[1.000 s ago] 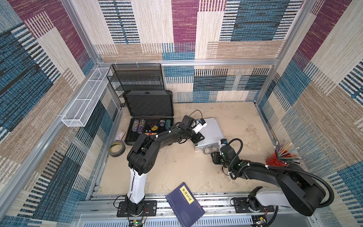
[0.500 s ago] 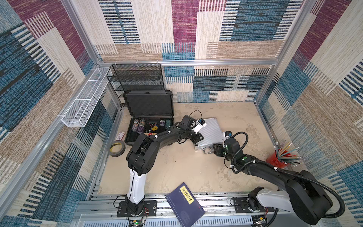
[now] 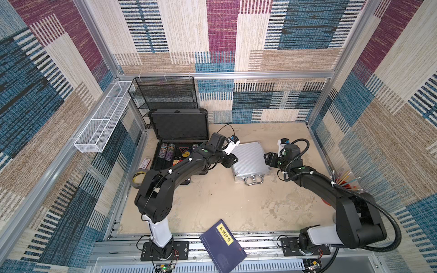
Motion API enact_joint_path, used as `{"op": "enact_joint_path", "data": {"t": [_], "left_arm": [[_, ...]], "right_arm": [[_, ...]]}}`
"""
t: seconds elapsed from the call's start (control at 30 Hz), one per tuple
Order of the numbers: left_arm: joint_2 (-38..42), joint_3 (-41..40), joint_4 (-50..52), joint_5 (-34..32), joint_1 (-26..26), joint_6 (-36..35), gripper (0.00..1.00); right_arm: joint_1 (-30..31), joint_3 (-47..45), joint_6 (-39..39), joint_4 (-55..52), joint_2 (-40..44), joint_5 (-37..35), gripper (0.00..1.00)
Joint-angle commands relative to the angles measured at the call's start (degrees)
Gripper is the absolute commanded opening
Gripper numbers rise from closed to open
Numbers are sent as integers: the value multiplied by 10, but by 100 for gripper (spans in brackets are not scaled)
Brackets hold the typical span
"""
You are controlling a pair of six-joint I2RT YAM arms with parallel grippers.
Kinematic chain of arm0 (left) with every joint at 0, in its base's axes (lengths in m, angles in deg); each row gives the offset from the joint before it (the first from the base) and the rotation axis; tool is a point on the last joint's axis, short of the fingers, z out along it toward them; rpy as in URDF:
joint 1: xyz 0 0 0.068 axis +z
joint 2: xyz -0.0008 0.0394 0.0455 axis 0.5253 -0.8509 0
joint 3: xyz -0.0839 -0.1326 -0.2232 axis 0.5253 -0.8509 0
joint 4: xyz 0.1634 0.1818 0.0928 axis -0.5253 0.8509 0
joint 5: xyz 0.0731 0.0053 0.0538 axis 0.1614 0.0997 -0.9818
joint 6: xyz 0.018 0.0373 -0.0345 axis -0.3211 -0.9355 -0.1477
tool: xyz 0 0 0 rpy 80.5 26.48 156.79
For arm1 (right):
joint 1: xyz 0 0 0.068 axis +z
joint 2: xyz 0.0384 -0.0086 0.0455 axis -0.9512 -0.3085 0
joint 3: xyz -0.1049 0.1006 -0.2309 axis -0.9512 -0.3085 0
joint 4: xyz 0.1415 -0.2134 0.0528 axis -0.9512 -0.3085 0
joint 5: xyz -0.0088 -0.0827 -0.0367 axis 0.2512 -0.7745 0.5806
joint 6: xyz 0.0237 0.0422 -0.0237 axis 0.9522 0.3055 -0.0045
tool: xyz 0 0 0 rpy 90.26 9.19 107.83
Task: Open the poker set cases
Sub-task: Open the fastener on the poker set case, then adjust the poker set case at the center of the board.
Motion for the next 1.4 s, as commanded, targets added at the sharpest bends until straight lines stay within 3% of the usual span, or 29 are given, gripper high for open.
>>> {"op": "enact_joint_path", "data": {"t": [0.0,0.33,0.83,1.37], "left_arm": [[32,-30,-2,-12,19,50,58],[10,-103,-165,85,67,250,60],[-110,-32,-169,52,65,296,57],[-196,26,-186,85,36,309,56]], "right_arm": [[-8,37,-39,-28,-44,36,68],[-37,77,-76,-31,-118,94,68],[-37,19,-41,4,-112,139,66],[-37,-40,6,29,-72,127,62]]}}
